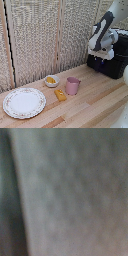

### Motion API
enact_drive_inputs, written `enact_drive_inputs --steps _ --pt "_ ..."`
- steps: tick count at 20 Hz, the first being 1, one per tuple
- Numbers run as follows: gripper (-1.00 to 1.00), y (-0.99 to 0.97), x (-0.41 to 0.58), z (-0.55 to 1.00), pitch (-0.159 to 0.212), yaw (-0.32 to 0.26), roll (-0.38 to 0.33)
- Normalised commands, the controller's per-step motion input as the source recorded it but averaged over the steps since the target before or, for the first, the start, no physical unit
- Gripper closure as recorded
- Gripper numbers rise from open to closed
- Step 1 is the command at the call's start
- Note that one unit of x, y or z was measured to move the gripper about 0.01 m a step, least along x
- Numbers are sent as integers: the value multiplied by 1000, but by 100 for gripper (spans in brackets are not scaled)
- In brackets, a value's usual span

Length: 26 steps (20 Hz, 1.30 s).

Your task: Please go towards the air fryer and gently seize its handle using your gripper. Slowly reveal the interior of the air fryer by pulling the handle outward. Head to the bowl filled with hot dogs and firmly but gently grasp it. Carefully place it inside the now-open air fryer.

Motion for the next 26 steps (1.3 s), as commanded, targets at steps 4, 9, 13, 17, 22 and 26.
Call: enact_drive_inputs --steps 4,9,13,17,22,26 --pt "100 386 -24 816 33 -44 99" --pt "100 309 -125 907 0 -96 70" --pt "100 484 -311 841 -54 -85 87" --pt "100 524 -277 976 -98 -101 30" --pt "100 384 -286 1000 -99 -143 1" --pt "100 329 -338 1000 -93 -144 6"
